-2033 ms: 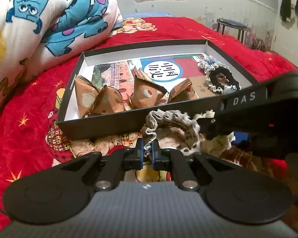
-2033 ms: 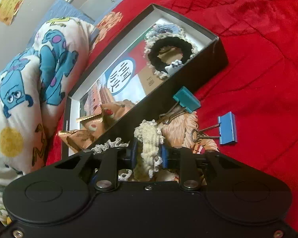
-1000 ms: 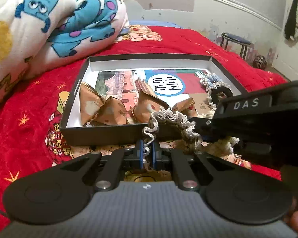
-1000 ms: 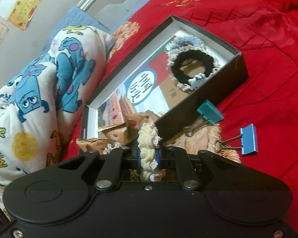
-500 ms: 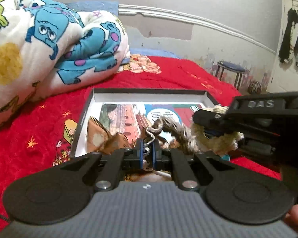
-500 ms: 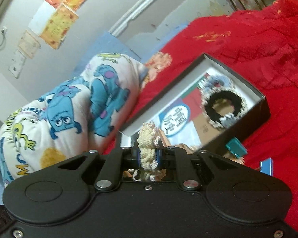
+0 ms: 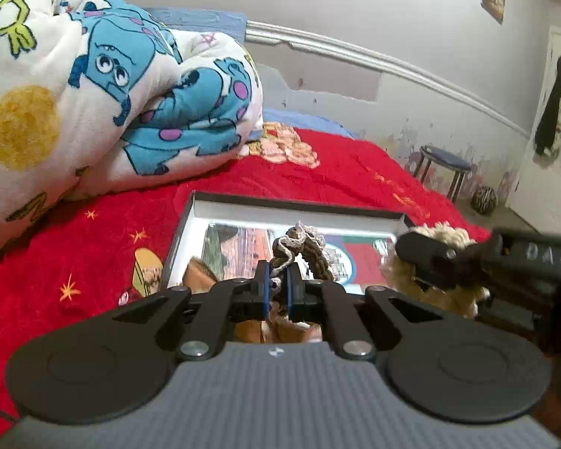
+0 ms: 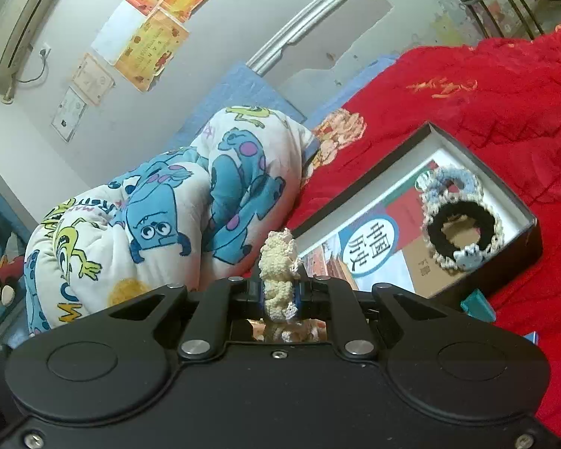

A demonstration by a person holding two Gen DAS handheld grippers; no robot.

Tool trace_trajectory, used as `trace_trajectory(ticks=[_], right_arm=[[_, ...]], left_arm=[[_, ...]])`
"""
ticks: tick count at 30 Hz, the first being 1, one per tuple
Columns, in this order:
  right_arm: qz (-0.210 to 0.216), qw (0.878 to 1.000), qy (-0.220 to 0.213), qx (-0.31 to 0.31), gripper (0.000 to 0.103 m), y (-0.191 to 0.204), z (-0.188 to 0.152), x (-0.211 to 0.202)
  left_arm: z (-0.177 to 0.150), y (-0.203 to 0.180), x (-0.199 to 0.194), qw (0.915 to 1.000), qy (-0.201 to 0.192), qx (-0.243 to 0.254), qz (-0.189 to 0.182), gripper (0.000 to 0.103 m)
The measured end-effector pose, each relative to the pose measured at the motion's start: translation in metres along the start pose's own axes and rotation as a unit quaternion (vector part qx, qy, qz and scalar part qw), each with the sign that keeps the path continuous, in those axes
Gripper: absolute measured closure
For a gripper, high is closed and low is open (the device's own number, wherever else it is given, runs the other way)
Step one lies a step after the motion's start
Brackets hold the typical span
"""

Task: Organize objects
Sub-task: 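Lift both held scrunchies and carry them over the black box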

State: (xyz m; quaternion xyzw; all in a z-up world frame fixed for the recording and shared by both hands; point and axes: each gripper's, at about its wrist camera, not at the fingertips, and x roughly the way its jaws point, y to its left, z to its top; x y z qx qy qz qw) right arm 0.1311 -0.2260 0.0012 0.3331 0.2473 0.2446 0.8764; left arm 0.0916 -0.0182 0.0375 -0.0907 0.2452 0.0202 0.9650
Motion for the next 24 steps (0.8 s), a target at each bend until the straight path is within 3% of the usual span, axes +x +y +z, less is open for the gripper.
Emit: trace_trajectory(ticks=[6,12,16,21,24], right_arm=[[-0.017,1.0,-0.002,-0.001,0.089,-0.005,0.012,0.008],[-0.014,1.0,-0.004,-0.011,0.089,-0.009,0.024,0.039],[-0.019,1.0,-0.015,0.004,0.089,-0.017,0.037,0.069],[-0.052,0.998,0.014,-0.044,0.089,-0.019,0.036,0.089],[-0.052,0.998,0.023,-0.04,0.089,-0.023,0.032,0.095]], left_arm=[[0.02,0.003,0.02,0.9997,-0.024,-0.006,0.002,0.092],[0.035,0.009,0.056,0.9998,0.004,0.005,-0.021,0.092],[0.024,0.017,0.077,0.9995,0.027,0.004,-0.018,0.092],[0.009,0.019,0.095,0.9984,0.056,0.007,-0.002,0.092],[0.005,0.021,0.096,0.9985,0.054,0.004,0.009,0.092]])
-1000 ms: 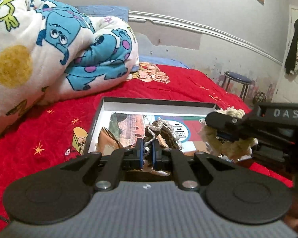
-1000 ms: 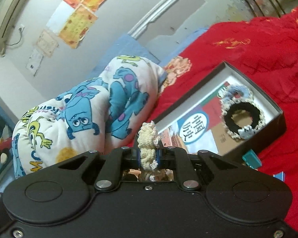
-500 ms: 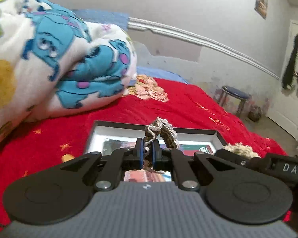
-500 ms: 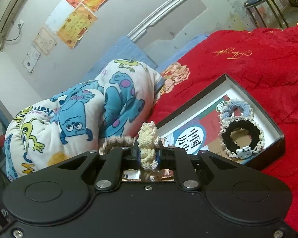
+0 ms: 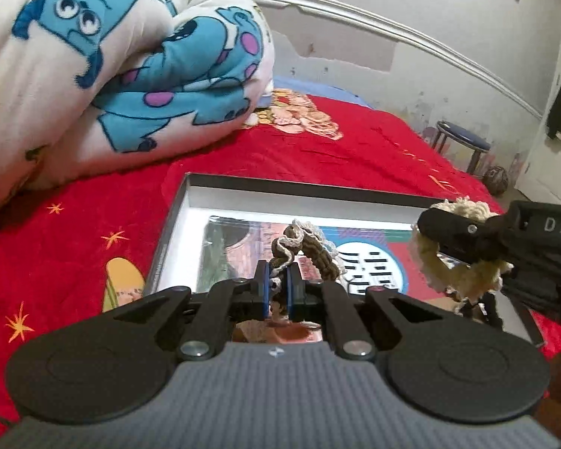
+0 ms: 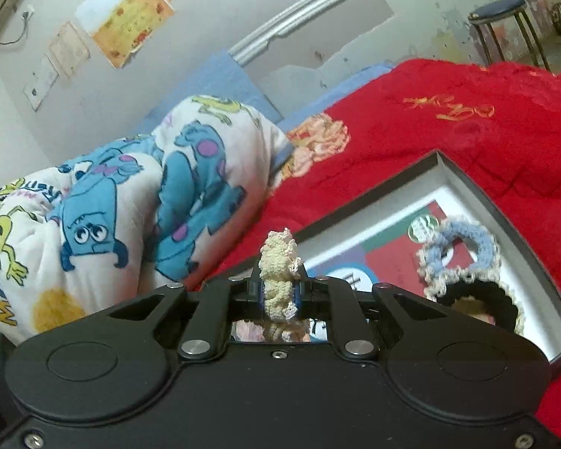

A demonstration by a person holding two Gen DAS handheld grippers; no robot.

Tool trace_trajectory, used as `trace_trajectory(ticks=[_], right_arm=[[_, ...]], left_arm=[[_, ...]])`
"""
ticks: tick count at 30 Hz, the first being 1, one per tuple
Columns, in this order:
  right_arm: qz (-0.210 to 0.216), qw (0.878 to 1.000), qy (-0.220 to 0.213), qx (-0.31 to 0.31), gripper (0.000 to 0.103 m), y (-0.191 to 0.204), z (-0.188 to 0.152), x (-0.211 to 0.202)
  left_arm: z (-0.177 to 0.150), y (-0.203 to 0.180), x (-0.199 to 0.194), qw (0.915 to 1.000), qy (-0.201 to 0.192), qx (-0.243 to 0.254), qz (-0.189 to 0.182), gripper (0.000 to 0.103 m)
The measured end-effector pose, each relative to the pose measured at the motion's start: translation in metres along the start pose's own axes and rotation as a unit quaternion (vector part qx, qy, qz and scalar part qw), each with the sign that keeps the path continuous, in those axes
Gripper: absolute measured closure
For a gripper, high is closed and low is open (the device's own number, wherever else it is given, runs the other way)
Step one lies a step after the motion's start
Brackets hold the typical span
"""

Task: Organize objects
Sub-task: 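Lift both held scrunchies and carry them over the black box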

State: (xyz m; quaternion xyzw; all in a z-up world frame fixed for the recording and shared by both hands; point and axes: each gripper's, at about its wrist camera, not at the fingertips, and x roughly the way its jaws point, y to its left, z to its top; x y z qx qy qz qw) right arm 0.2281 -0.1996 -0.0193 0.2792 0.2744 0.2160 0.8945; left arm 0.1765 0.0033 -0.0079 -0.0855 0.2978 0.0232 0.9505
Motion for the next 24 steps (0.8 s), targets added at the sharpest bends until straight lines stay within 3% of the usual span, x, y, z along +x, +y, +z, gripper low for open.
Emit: trace_trajectory(ticks=[6,13,24], right_arm=[[-0.002,1.0,0.007,-0.006,0.089,-0.001,-0.005,0.0],[0.011,0.999,0.019,0.035,0.089,-0.013,-0.012,0.004],[0.022,0.998,0.046,0.042,0.089,-0.009,-0.029,0.019]], left_arm=[[0.0,0.009,0.0,0.9997,0.009,-0.02,0.007,0.092],[-0.003,0.006,-0.001,0.9999,0.01,-0.01,0.006,0.091],[-0.007,0.002,0.004,0.9998,0.015,-0.002,0.009,0.09]])
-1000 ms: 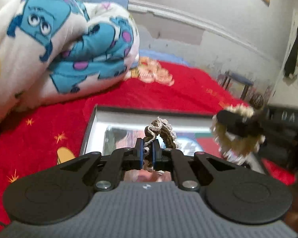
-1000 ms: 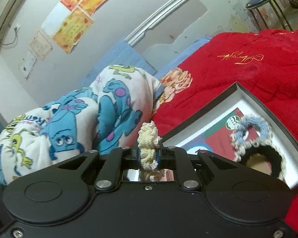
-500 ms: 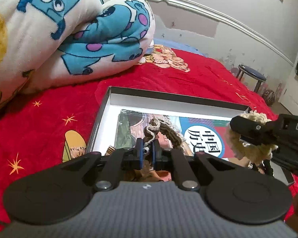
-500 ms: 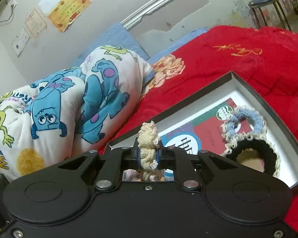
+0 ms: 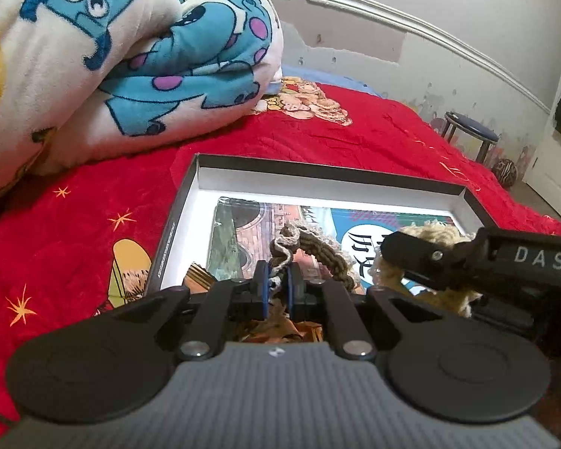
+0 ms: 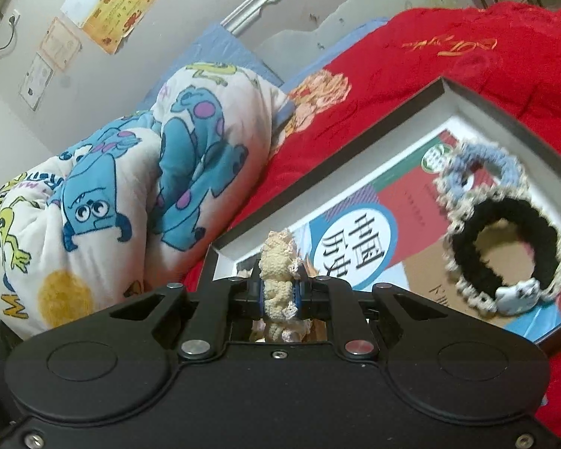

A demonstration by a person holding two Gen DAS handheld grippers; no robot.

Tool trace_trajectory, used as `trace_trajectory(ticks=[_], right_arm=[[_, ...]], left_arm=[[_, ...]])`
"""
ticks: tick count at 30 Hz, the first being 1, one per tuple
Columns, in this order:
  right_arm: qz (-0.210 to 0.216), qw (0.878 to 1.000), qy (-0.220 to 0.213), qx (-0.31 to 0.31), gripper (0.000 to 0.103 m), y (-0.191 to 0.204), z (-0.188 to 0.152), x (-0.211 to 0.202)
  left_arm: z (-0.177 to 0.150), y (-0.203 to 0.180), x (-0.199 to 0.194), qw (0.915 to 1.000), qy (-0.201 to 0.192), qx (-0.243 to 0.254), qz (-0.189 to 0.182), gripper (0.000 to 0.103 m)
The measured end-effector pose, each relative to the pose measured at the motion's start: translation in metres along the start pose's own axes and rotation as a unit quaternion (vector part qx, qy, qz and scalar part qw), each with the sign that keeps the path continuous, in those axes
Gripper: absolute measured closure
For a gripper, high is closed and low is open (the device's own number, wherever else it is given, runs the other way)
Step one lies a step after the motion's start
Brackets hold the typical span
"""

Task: Organize objects
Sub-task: 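Lift both held scrunchies and carry them over the black box, then lower both scrunchies into the box and open both grippers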

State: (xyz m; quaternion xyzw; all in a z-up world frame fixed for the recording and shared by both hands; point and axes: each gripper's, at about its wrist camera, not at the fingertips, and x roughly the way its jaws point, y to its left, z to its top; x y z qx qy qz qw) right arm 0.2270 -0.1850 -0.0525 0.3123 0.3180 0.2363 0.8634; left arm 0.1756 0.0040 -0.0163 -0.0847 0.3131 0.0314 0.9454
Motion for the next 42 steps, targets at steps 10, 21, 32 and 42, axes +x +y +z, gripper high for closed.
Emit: trace_trajectory(ticks=[10,21,32,42], right_arm=[[0.012,0.999,0.008,0.04,0.089,-0.009,-0.006,0.004],[0.004,0.999,-0.005,0.04,0.089,-0.009,-0.008,0.003],[-0.011,0.999,-0.005,0.034,0.087,-0.009,-0.008,0.004],[-0.005,0.999,-0.006,0.044,0.086,-0.011,-0.006,0.003]], left_arm=[[-0.002,0.0,0.002,1.0,0.003,0.004,0.003,0.089],[-0.006,0.0,0.006,0.9998,0.011,0.005,0.014,0.088],[-0.008,-0.001,0.005,0.9998,0.009,0.009,0.018,0.086],[-0.007,0.002,0.001,0.9998,-0.003,0.005,0.021,0.083]])
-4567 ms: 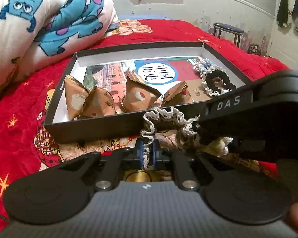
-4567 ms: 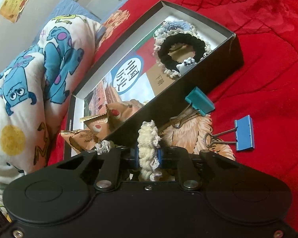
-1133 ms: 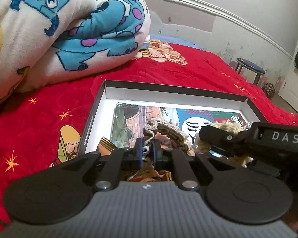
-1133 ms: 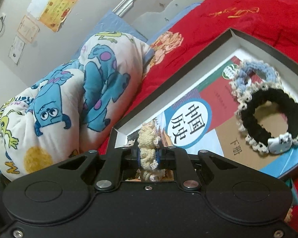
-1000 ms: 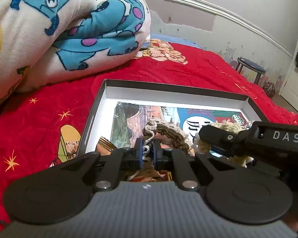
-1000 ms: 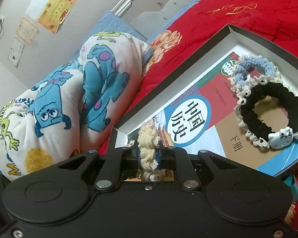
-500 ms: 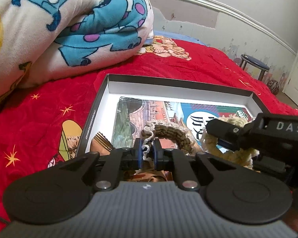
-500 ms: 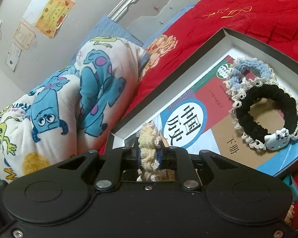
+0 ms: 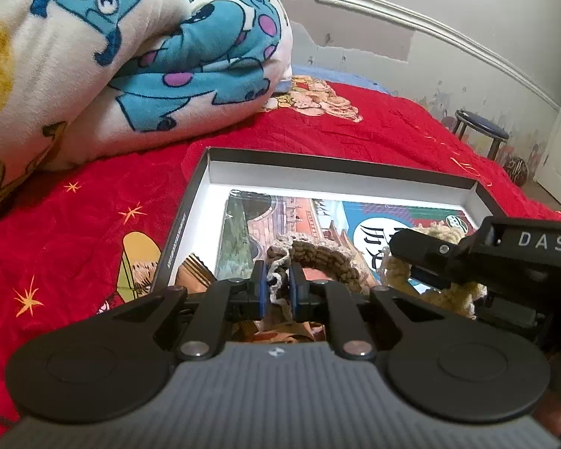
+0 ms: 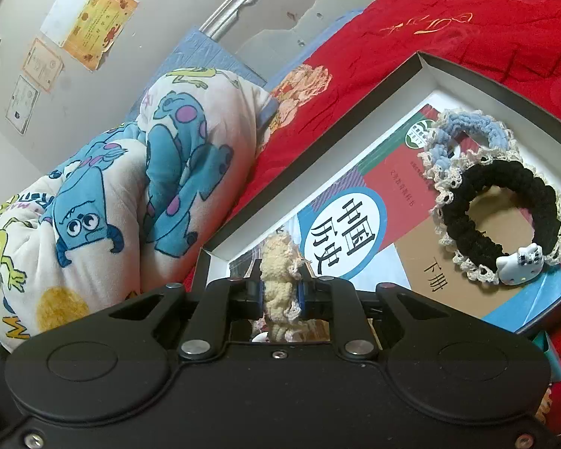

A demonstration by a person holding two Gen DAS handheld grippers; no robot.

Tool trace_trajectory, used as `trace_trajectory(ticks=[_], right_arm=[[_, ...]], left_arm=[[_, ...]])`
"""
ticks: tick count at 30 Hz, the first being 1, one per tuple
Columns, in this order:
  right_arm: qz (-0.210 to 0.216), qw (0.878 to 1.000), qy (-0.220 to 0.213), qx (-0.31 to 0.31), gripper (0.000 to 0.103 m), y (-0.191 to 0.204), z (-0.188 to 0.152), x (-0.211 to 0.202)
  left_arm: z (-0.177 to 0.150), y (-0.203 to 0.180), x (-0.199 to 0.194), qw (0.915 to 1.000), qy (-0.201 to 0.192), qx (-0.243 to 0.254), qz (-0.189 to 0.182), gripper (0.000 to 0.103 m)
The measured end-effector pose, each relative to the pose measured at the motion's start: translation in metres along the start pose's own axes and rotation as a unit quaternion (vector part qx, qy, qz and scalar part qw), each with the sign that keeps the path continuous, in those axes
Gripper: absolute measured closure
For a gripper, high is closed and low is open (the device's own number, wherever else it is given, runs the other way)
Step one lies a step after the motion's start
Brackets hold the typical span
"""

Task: Organize objects

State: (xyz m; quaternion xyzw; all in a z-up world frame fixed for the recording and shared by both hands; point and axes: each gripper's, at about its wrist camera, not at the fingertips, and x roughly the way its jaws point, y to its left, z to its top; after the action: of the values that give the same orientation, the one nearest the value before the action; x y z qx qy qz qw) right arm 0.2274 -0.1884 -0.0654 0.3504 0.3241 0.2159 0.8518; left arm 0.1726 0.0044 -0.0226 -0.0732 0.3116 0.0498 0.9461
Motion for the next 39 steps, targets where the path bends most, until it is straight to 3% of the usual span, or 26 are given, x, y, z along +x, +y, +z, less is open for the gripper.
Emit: trace_trajectory(ticks=[3,6,12,16,23,31,39], right_arm=[[0.001,1.0,0.0,0.002,0.086,0.0,0.001,0.0],[-0.001,1.0,0.002,0.001,0.085,0.0,0.001,0.0],[0.005,1.0,0.01,0.002,0.069,0.002,0.002,-0.001],[0.012,1.0,0.012,0.019,0.063,0.001,0.004,-0.003],[0.031,0.999,0.008,0.011,0.054,0.015,0.012,-0.015],[0.046,0.998,-0.041,0.007,0.048,0.028,0.026,-0.066],[-0.021,0.995,-0.097,-0.03,0.046,0.032,0.044,-0.137]], left_arm=[[0.001,0.0,-0.001,0.9999,-0.005,0.008,0.01,0.08],[0.002,0.0,-0.004,0.9998,-0.013,0.01,0.012,0.065],[0.004,0.001,-0.009,0.9997,-0.018,0.014,0.008,0.057],[0.007,0.001,-0.017,0.9991,-0.036,0.017,0.015,0.044],[0.014,0.007,-0.033,0.9981,-0.061,-0.006,-0.009,0.04],[0.016,-0.004,-0.056,0.9949,-0.092,0.017,-0.037,0.034],[0.019,-0.025,-0.09,0.985,-0.138,0.071,-0.075,0.027]])
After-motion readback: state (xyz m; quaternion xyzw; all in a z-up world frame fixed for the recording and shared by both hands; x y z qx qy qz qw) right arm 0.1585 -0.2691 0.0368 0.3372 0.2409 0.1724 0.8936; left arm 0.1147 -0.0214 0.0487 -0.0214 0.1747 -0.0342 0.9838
